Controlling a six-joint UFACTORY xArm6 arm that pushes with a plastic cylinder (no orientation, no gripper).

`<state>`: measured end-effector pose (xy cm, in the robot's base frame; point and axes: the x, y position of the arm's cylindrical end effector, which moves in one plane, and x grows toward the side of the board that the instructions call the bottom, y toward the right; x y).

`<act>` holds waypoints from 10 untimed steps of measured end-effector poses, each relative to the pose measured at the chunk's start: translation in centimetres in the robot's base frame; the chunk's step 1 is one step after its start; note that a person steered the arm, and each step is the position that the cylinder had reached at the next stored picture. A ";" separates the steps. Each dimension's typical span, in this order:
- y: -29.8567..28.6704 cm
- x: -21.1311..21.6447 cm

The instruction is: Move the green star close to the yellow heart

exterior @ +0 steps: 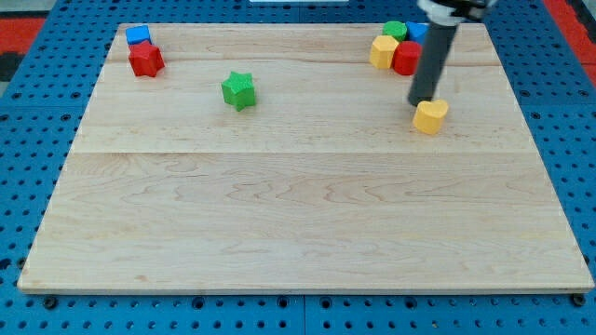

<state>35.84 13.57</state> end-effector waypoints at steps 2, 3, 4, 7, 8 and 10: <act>-15.2 4.9; -25.0 3.7; -29.1 -2.4; -6.8 3.2; -5.2 5.9; -3.9 11.1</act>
<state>46.93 9.68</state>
